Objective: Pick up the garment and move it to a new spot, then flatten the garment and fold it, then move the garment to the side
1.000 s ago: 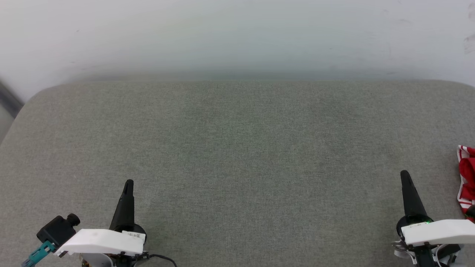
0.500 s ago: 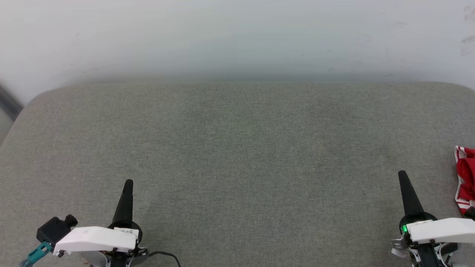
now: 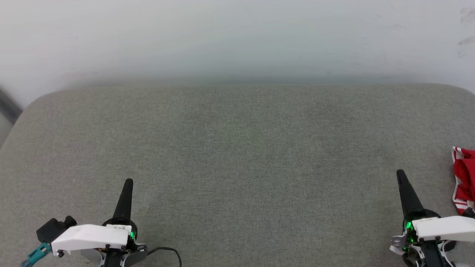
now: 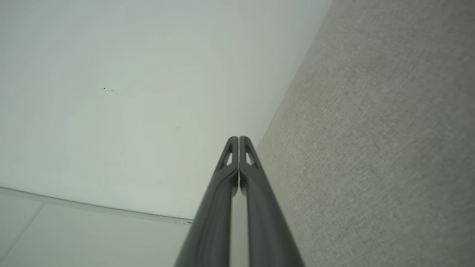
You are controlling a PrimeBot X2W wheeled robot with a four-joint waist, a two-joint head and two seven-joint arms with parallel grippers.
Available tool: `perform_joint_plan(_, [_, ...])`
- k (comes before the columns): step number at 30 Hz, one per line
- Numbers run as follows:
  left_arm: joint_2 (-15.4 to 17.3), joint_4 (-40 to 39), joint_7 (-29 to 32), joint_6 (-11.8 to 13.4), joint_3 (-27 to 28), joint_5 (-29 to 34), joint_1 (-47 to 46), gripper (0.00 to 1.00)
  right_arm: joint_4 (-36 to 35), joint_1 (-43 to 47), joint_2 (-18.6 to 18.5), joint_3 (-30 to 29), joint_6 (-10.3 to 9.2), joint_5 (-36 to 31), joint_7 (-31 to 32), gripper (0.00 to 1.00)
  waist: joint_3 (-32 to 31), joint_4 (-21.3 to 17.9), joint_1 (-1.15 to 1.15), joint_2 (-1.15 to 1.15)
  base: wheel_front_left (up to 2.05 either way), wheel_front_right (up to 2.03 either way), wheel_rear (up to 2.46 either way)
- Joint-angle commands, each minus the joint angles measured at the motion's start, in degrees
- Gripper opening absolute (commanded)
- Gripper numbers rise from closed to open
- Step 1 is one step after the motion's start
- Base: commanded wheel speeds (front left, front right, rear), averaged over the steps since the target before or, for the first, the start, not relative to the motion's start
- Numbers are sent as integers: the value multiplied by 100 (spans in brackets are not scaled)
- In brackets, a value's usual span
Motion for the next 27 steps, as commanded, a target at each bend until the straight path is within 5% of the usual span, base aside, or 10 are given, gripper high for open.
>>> perform_joint_plan(1, [12, 3, 55, -18, 34, -197, -112, 0, 3, -131, -37, -8, -1, 193, 46, 0, -10, -5, 0, 0, 0, 0, 0])
perform_joint_plan(27, [-44, 208, 392, -20, 162, -1359, -233, 0, 171, -234, -12, -55, -1, 1321, 362, 0, -110, -49, 0, 0, 0, 0, 0])
